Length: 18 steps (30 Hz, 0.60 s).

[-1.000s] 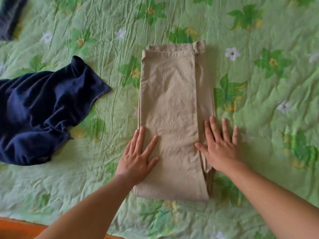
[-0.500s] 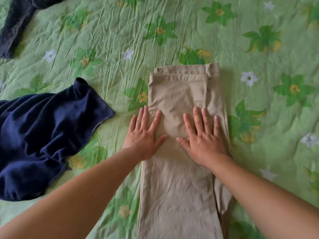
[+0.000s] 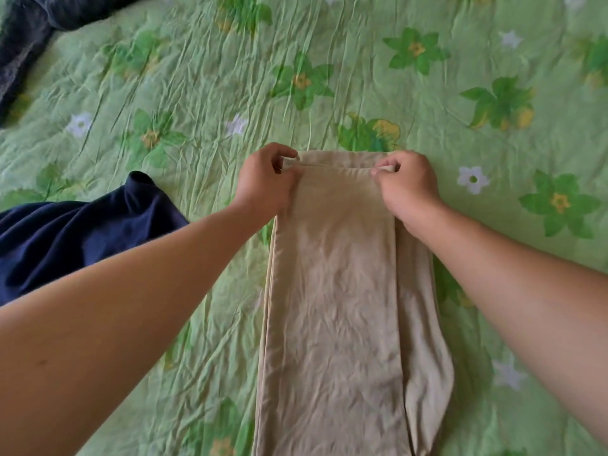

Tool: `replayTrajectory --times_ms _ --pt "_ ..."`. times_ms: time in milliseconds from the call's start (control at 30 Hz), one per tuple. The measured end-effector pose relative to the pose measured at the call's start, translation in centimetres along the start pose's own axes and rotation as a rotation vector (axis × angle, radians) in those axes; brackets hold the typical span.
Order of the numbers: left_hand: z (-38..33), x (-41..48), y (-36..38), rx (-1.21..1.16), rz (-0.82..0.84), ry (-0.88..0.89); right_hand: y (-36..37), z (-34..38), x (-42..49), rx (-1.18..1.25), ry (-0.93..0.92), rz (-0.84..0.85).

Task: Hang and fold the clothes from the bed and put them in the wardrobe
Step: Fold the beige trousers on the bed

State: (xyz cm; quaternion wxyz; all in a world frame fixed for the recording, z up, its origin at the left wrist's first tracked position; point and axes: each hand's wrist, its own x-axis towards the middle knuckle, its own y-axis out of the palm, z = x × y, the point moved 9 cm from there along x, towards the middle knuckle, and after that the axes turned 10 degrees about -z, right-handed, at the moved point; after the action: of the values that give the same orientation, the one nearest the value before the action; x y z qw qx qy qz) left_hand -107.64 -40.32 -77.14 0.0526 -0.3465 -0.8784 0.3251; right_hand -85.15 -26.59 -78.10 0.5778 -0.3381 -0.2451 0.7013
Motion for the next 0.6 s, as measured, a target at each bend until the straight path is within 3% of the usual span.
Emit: replayTrajectory --times_ms 133,267,400,467,600 --pt "-1.8 0.5 0.2 0.026 -0.014 0.083 -1.8 0.9 0.5 -0.071 -0.18 -0.136" --pt "-3.1 -1.3 1.4 0.346 -0.049 0.273 -0.3 2.0 -1.2 -0.382 -0.453 -0.121" --pt "-0.1 -7.9 4.8 0.663 0.15 0.576 1.8 -0.3 -7.9 -0.55 -0.676 -0.077" --pt "3.2 -9.3 5.9 0.743 0.231 0.544 3.6 -3.1 -9.4 -0.677 -0.674 0.023" --pt "5.0 -8.6 6.9 0.76 0.149 0.564 5.3 -5.1 -8.7 -0.706 -0.614 0.037"
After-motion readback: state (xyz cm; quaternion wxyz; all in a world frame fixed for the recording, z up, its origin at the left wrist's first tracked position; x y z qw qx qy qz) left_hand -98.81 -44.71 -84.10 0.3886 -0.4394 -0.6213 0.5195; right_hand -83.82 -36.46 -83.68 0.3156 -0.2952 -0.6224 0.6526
